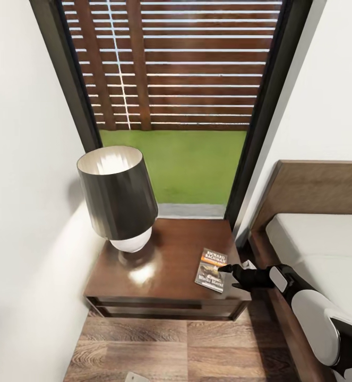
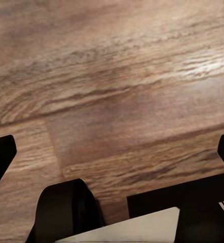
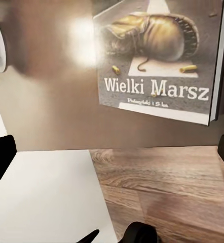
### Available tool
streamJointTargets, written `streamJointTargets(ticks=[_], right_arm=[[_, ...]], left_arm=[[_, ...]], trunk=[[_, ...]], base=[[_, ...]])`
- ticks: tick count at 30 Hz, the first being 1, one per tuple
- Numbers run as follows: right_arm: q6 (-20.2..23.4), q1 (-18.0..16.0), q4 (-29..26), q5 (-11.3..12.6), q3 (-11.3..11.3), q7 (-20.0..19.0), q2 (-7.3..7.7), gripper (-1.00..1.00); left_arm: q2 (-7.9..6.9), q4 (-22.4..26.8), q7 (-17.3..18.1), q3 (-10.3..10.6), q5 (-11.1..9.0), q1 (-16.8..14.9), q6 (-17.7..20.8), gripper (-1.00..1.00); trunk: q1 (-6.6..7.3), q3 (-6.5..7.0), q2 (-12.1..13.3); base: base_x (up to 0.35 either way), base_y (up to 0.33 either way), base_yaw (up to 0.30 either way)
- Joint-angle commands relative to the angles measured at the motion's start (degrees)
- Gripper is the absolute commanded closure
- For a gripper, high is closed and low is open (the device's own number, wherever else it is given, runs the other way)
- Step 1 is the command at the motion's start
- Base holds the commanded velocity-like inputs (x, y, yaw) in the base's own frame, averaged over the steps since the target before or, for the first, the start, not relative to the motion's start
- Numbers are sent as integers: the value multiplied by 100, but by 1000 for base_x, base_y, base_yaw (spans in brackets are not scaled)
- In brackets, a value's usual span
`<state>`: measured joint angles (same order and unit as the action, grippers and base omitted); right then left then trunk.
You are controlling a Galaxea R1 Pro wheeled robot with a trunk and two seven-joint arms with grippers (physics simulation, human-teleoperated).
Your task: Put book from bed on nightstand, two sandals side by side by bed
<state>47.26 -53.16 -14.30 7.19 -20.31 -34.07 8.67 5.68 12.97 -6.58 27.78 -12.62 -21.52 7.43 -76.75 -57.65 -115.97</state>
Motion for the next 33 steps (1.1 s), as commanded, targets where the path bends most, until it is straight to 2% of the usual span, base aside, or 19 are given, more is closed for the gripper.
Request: streamJointTargets(ticks=[1, 19, 24, 33], right_arm=[[39, 0, -5, 55, -2, 23, 5, -100], [-5, 25, -41, 63, -18, 1, 47, -100], [-368, 42, -49, 71, -22, -2, 54, -100], [-555, 47, -50, 71, -18, -11, 55, -100]], left_arm=[[-2, 12, -36, 48, -58, -1, 30, -100], [-5, 12, -36, 47, -48, -1, 42, -100], [-4, 12, -36, 48, -47, -1, 40, -100], [-6, 12, -36, 50, -47, -1, 39, -100]], trunk=[[23, 14, 40], [419, 337, 762], [528, 427, 962], [726, 589, 1323]], base=[[0, 0, 0], [0, 0, 0], [0, 0, 0], [0, 0, 0]])
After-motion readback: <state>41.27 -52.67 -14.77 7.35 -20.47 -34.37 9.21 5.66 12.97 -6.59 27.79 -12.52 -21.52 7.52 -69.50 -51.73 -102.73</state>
